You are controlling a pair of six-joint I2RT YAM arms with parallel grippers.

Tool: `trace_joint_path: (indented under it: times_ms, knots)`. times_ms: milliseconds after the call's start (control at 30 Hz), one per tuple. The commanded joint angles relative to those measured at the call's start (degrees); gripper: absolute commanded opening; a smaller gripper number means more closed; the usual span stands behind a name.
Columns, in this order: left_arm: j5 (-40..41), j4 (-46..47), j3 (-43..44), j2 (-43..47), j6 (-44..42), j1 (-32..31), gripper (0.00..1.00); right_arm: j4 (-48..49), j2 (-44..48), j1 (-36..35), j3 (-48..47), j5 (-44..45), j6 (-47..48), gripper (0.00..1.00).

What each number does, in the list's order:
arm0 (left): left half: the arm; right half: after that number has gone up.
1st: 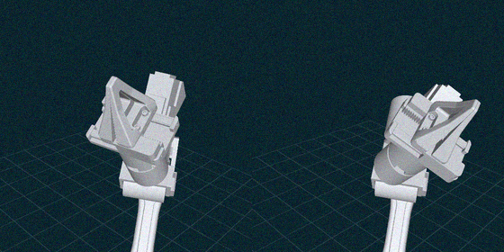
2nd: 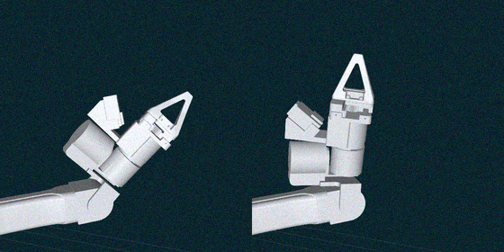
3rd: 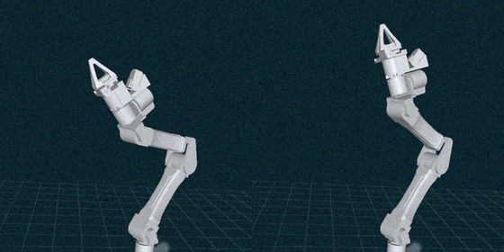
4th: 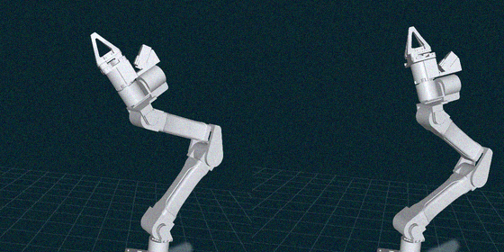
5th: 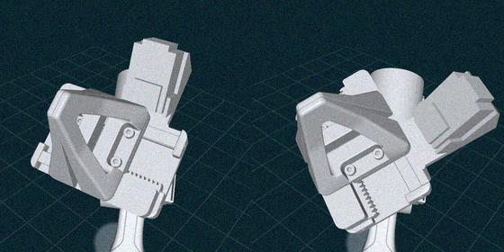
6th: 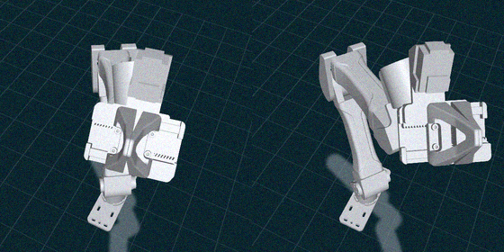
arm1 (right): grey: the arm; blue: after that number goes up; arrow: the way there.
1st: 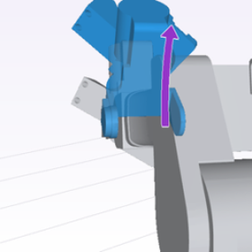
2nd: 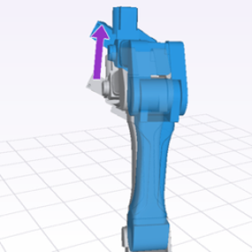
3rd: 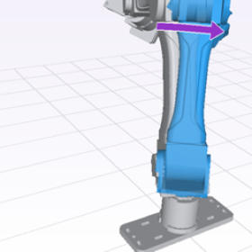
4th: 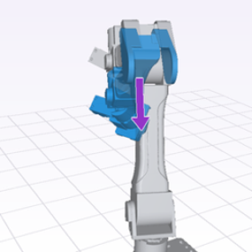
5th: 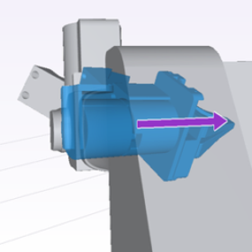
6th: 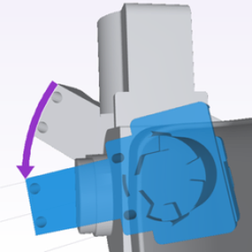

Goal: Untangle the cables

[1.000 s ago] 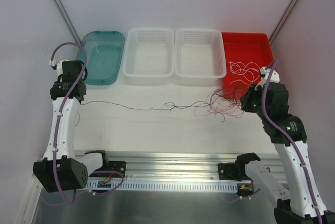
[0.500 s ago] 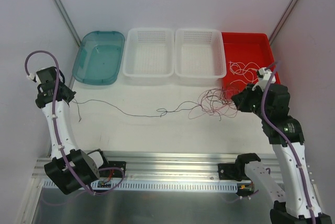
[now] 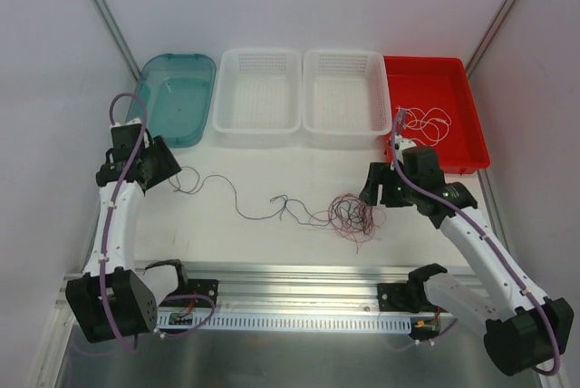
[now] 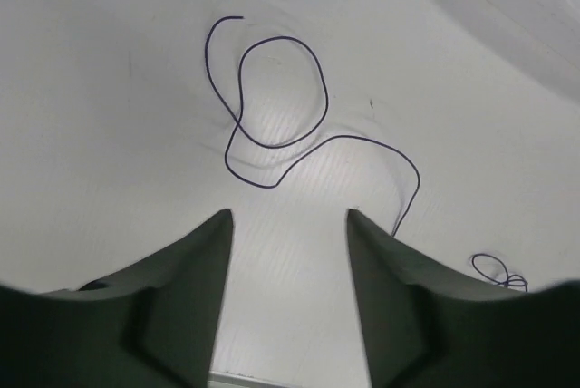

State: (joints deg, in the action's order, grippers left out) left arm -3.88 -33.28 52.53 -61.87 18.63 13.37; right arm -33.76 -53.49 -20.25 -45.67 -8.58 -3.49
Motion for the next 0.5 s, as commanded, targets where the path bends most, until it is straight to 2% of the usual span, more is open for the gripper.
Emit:
trace_joint_path:
  times_ms: [0,67,100,167,333,467]
  knots:
    - [3.08,1.37,-0.5,3.76,-1.14,-3.87,0.61,-3.23,1.55,-2.59,-5.02,3.83,5.31,0.77]
    - [3.62,0.67,-0.68,5.78,-0.88,-5.27,0.76,-5.17,1.46,-4.7,-6.97,3.48,7.86,0.81]
    - [3.35,0.32,-0.68,6.57,-0.62,-5.89,0.79,-5.53,1.2,-5.49,-7.85,2.52,8.58,0.81]
    - [1.52,-0.12,-0.94,9.03,0.0,-7.55,0.8,-5.79,0.68,-8.3,-10.05,1.12,9.63,0.82]
    - [-4.99,-0.12,-3.57,12.55,4.12,-17.82,0.81,-2.72,-5.72,-15.59,-11.9,-3.81,10.96,0.8]
    - [-4.83,0.14,-8.05,12.74,11.57,-25.65,0.8,2.88,-12.58,-21.23,-11.99,-4.25,11.13,0.77]
